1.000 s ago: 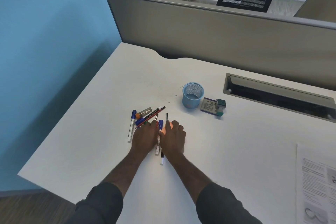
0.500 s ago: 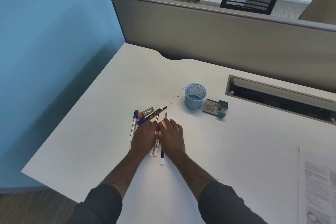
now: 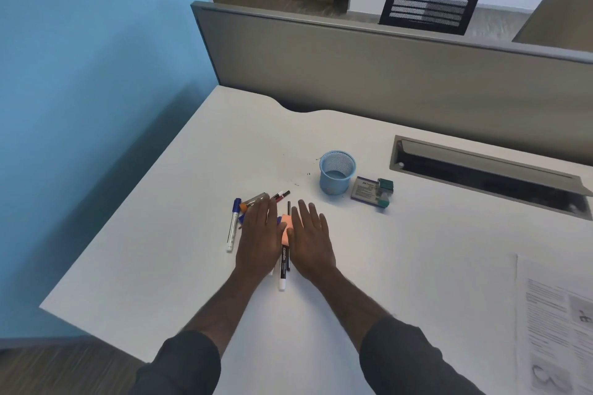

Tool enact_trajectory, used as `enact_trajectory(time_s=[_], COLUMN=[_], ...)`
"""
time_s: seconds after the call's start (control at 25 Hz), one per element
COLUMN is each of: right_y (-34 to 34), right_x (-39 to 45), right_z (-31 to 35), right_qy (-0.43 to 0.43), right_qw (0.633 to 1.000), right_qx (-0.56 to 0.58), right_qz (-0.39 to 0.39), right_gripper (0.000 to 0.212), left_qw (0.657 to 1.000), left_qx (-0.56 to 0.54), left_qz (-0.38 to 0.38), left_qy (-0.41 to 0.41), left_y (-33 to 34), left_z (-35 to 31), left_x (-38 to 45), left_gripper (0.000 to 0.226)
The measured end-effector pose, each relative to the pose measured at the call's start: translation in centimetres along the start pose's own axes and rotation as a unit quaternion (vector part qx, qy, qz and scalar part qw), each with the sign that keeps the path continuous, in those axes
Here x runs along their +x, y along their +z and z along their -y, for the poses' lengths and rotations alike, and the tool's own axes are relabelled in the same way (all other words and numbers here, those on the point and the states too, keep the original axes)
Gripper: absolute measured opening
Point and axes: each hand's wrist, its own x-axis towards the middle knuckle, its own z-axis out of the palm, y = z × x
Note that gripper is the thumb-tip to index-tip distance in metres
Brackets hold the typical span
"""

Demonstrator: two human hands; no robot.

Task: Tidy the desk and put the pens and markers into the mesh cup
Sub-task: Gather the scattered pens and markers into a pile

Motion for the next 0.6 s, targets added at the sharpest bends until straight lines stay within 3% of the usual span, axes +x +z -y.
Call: enact_trajectory(time_s=[0.24,0.6], right_y=[-2.9,-7.4], right_x=[-2.1,-7.9], right_z=[-2.9,-8.8], right_qy=[0.027,0.137], right_qw=[0.999,0.988], right_qx=[-0.002,-0.042], right_qz=[-0.036,-0.065], right_gripper=[0.060,0.062], left_qw=[0.999,0.995], left_qx=[-0.025,-0.067], left_qz=[0.023,0.044], left_qy=[0.029,0.065], left_y=[-1.2,-1.8], left_z=[-3.2,-12.1], left_x=[0.0,-1.1], left_gripper=[0.058,0.058])
